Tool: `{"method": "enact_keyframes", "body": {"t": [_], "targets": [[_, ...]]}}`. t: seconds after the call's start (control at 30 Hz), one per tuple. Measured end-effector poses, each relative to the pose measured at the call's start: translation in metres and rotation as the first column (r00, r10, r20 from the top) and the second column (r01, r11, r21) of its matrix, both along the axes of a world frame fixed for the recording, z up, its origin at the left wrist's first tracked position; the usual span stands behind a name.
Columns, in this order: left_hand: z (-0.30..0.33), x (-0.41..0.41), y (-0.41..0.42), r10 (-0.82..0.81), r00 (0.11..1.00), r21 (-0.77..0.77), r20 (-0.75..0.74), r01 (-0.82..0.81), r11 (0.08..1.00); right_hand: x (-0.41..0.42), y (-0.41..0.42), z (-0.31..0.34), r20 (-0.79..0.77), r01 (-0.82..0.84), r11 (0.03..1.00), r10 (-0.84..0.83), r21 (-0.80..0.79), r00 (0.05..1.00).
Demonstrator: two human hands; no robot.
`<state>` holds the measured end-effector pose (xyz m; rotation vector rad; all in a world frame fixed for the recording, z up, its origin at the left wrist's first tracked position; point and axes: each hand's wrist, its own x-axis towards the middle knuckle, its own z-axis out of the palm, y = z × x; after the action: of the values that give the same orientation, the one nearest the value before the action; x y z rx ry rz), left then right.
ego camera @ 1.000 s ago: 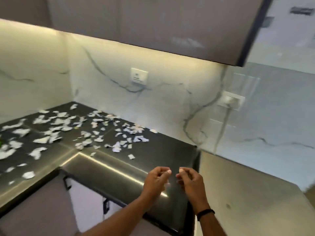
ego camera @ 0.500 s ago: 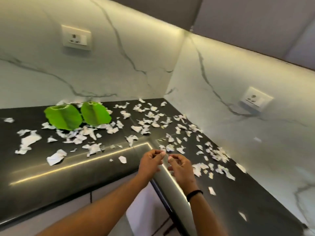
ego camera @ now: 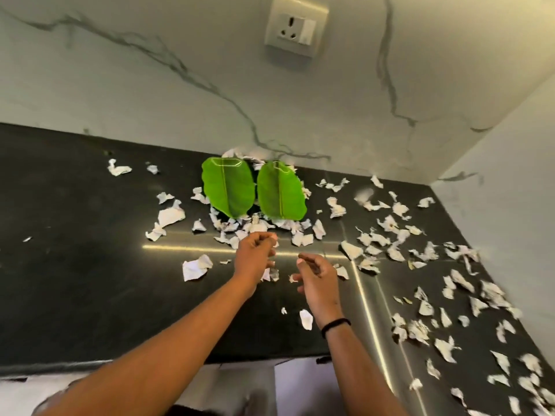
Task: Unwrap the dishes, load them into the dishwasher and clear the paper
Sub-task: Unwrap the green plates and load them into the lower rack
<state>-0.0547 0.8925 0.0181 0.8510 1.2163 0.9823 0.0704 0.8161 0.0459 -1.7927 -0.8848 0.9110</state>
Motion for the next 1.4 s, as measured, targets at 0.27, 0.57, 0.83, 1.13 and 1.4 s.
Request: {"method": "enact_keyframes", "body": {"t": [0.27, 0.57, 0.83, 1.13, 1.4], "targets": [[-0.003, 0.01, 0.057, 0.152, 0.963, 0.036, -0.223, -0.147, 0.988, 0.041, 0.09, -0.013, 0.011, 0.051, 0.998, -0.052, 0.022, 0.999], [-0.001, 0.05, 0.109, 0.142, 0.865, 0.013, -0.482, -0.155, 0.988, 0.086, 0.186, -0.033, 0.397, -0.139, 0.947, 0.252, -0.29, 0.883], [-0.014, 0.046, 0.117, 0.227, 0.863, 0.009, -0.452, -0.25, 0.968, 0.08, 0.197, -0.047, 0.367, -0.091, 0.975, 0.161, -0.201, 0.916], [-0.008, 0.067, 0.086, 0.209, 0.944, 0.05, -0.256, -0.203, 0.978, 0.09, 0.167, -0.022, -0.073, 0.301, 0.952, -0.297, 0.052, 0.952], [0.02, 0.058, 0.046, -0.005, 0.991, 0.034, -0.135, 0.01, 0.999, 0.083, 0.11, 0.012, -0.255, 0.479, 0.875, -0.449, 0.068, 0.856]]}}
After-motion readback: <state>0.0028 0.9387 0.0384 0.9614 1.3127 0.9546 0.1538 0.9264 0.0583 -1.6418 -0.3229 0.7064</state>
